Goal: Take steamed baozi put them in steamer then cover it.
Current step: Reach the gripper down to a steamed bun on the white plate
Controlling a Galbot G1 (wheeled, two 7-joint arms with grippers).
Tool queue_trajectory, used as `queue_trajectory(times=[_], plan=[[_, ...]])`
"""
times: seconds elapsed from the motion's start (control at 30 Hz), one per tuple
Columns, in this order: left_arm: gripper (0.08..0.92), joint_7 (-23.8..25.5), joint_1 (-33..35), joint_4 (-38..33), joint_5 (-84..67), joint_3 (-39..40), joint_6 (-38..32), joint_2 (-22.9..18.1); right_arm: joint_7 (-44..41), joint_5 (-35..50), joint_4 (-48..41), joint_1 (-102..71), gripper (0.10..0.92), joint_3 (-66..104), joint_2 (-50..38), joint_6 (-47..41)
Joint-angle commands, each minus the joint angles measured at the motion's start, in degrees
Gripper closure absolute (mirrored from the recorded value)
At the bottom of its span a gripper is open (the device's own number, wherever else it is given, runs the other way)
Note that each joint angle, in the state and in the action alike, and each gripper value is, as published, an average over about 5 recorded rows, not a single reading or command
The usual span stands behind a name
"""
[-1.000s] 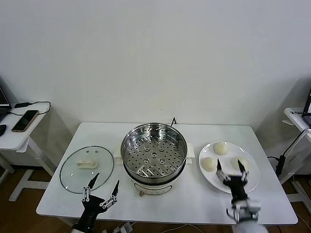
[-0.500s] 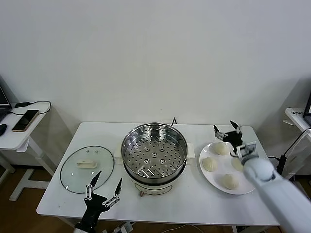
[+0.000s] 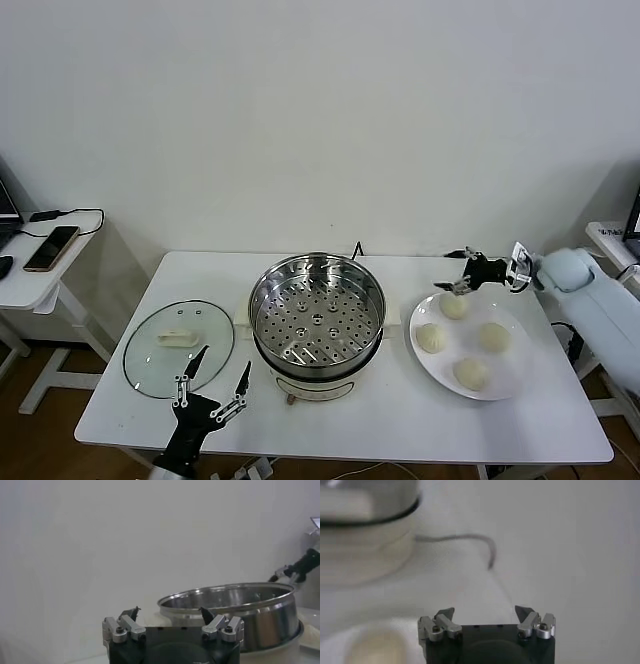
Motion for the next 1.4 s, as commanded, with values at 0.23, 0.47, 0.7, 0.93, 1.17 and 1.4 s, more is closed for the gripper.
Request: queue_trajectory(times=[0.23,0.47,0.7,0.93,1.17,1.4], plan=[[0.177,-0.31,0.16,0.11,0.09,-0.25,-0.31,-0.19,-11.35,-22.91,-14.92,11.96,0.203,-9.12,10.87,2.13],[0.177,-0.49,0.4,0.3,0.09,-0.15,-0.68,-0.41,-9.47,-25.27,-18.39,11.41,0.203,-10.07,14.24,2.57],[0.177,-0.73,0.35,0.54,0.11,-0.07,-0.86,-0.45,-6.96,-27.01,-19.92,10.2,0.203,-9.44,15.71,2.93],[0.177,-0.89,0.23,1.14,0.11,-0.01,-1.19,-0.42,-4.14,-28.59,-20.69,9.08,0.204,-8.61,16.02,3.59],[0.177,-0.99,0.13,1.11,0.11,-0.06,-1.31,-0.41,-2.19,-28.65,-21.35,8.65,0.28,-8.16,16.27,4.0],[0.177,-1.09,0.1,1.06,0.1,-0.16,-1.34,-0.43,-2.15,-28.06,-20.07,8.2,0.409,-8.19,15.78,4.14]])
